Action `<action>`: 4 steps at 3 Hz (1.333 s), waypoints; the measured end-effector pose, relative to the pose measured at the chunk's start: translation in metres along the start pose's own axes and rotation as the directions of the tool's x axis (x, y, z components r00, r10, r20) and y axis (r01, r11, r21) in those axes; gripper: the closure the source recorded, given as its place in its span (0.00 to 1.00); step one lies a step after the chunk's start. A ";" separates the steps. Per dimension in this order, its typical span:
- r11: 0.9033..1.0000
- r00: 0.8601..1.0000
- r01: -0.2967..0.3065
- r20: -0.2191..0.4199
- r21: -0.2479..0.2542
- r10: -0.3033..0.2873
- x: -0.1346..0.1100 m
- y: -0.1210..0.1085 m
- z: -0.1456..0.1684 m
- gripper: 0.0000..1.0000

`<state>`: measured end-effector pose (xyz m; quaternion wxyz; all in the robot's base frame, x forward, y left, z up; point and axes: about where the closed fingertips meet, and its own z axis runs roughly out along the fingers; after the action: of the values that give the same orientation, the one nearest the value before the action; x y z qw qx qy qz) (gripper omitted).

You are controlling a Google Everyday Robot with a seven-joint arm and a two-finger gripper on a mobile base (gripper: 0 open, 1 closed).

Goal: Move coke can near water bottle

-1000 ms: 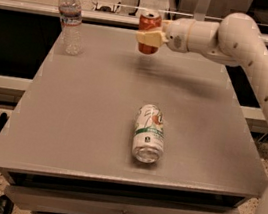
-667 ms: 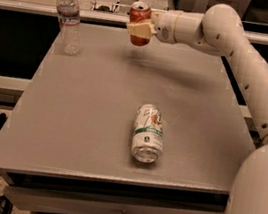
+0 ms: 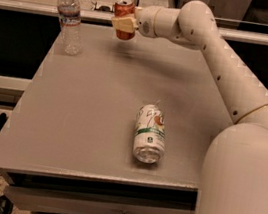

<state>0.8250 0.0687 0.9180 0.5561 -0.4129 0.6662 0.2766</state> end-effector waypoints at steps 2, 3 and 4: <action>0.994 0.999 -0.037 -0.006 -0.099 0.036 0.008 0.045 0.040 1.00; 0.987 0.999 -0.053 -0.003 -0.151 0.053 0.011 0.066 0.054 1.00; 0.981 0.998 -0.067 0.001 -0.183 0.068 0.013 0.080 0.059 1.00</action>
Offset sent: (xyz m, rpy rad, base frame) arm -0.0343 0.0789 -0.0325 0.0278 0.0927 0.1469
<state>0.7862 0.1550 0.8842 0.5083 -0.4384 0.6496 0.3570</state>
